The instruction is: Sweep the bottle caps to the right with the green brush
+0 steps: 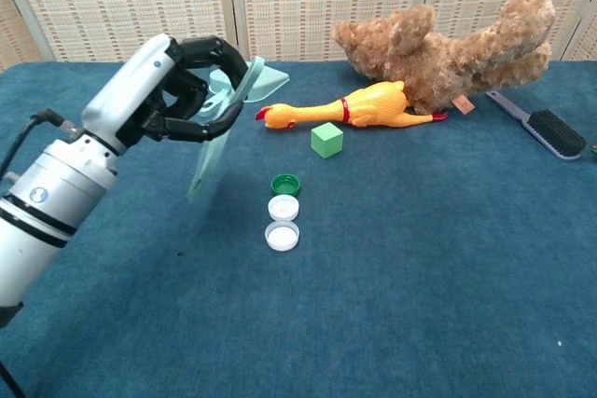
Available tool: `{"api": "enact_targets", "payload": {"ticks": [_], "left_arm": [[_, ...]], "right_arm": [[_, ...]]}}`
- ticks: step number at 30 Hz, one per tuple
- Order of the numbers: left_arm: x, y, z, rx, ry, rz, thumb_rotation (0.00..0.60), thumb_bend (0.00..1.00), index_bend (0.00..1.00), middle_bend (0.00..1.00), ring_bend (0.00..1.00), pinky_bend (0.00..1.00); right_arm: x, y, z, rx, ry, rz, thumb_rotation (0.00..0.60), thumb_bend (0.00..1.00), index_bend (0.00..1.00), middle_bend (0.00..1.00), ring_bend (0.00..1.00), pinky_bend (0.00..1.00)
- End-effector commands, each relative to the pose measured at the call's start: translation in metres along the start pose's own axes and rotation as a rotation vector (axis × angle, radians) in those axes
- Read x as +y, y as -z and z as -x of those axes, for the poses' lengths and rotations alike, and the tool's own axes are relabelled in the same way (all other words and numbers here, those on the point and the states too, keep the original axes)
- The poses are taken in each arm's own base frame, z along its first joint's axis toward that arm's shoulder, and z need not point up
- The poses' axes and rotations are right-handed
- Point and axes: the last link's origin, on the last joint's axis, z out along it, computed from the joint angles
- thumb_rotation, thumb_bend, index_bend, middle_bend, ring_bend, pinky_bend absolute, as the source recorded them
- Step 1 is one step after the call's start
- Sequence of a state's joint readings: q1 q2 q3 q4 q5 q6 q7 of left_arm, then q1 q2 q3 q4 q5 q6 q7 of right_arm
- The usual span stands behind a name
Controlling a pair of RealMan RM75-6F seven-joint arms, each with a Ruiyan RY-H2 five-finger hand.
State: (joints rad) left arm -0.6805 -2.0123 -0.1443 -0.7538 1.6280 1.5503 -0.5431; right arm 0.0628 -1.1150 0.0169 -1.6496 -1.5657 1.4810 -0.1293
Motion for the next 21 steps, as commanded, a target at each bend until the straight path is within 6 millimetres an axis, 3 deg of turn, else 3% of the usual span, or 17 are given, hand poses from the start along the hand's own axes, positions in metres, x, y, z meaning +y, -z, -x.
{"api": "enact_targets", "payload": {"ticks": [1, 3, 6, 11, 21], "left_arm": [[-0.028, 0.030, -0.032, -0.057, -0.282, 0.049, 0.600, 0.69, 0.80, 0.96, 0.85, 0.97], [-0.040, 0.050, -0.043, -0.119, -0.389, 0.083, 0.600, 0.69, 0.80, 0.96, 0.85, 0.97], [-0.050, 0.064, -0.043, -0.197, -0.508, 0.103, 0.600, 0.69, 0.80, 0.96, 0.85, 0.97], [-0.066, 0.072, -0.035, -0.328, -0.697, 0.134, 0.600, 0.69, 0.80, 0.96, 0.85, 0.97], [-0.090, 0.075, -0.031, -0.434, -0.812, 0.049, 0.600, 0.69, 0.79, 0.96, 0.85, 0.97]], "right_arm": [[-0.001, 0.001, -0.001, 0.006, 0.001, -0.003, 0.600, 0.24, 0.00, 0.00, 0.00, 0.00], [-0.003, 0.002, 0.000, 0.005, 0.003, -0.005, 0.600, 0.24, 0.00, 0.00, 0.00, 0.00], [-0.005, 0.002, 0.002, -0.004, 0.006, -0.011, 0.600, 0.24, 0.00, 0.00, 0.00, 0.00], [-0.007, 0.003, 0.002, -0.008, 0.002, -0.020, 0.600, 0.24, 0.00, 0.00, 0.00, 0.00], [-0.004, 0.002, 0.001, -0.010, -0.003, -0.012, 0.600, 0.24, 0.00, 0.00, 0.00, 0.00]]}}
